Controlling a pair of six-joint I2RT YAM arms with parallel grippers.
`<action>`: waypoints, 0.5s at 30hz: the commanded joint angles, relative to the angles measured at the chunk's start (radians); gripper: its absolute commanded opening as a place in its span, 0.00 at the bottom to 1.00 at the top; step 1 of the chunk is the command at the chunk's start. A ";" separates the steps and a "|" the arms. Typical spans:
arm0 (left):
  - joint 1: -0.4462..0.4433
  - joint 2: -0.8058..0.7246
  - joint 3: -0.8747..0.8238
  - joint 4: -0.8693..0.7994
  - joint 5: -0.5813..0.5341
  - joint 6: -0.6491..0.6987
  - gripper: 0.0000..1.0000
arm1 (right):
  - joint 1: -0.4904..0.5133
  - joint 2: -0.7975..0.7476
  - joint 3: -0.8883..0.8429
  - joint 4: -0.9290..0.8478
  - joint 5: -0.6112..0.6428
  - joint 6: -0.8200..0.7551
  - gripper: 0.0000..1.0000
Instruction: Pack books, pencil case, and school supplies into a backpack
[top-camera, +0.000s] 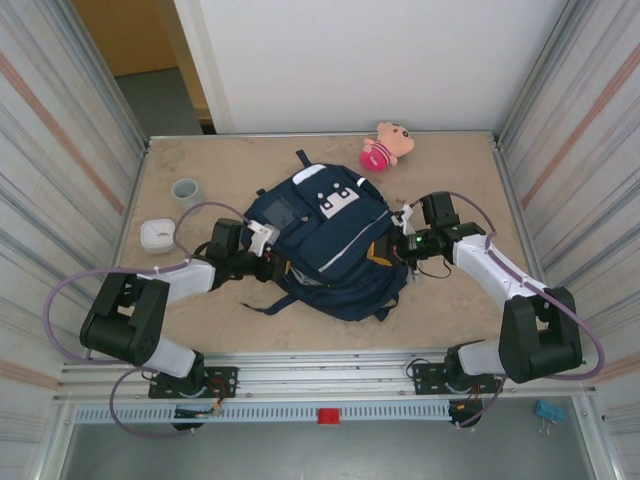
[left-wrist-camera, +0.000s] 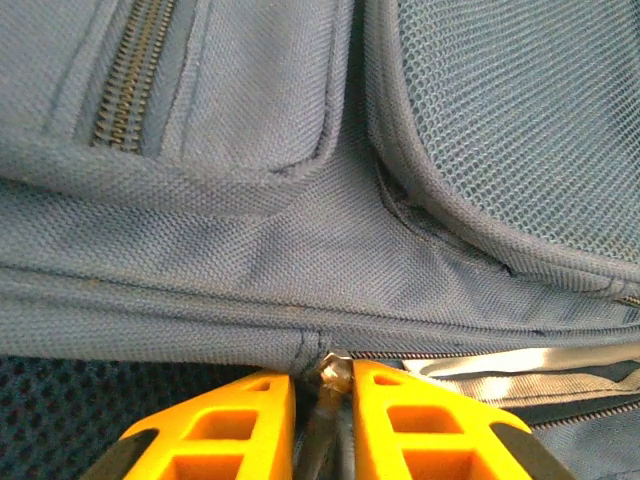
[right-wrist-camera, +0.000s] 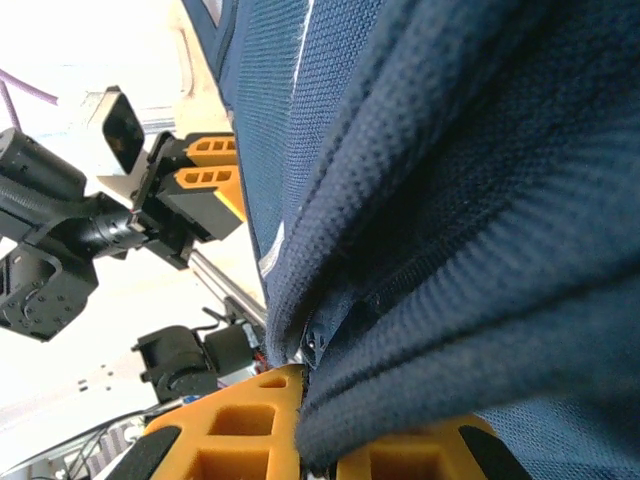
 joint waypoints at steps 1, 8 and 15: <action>-0.018 -0.040 -0.012 -0.012 -0.004 0.016 0.15 | -0.007 -0.017 0.029 0.030 -0.029 0.009 0.09; -0.040 -0.084 -0.007 -0.026 -0.059 -0.012 0.00 | -0.009 -0.045 0.025 0.013 -0.002 0.023 0.26; -0.088 -0.231 0.045 -0.216 -0.240 0.045 0.00 | -0.050 -0.161 -0.001 -0.115 0.079 0.001 0.54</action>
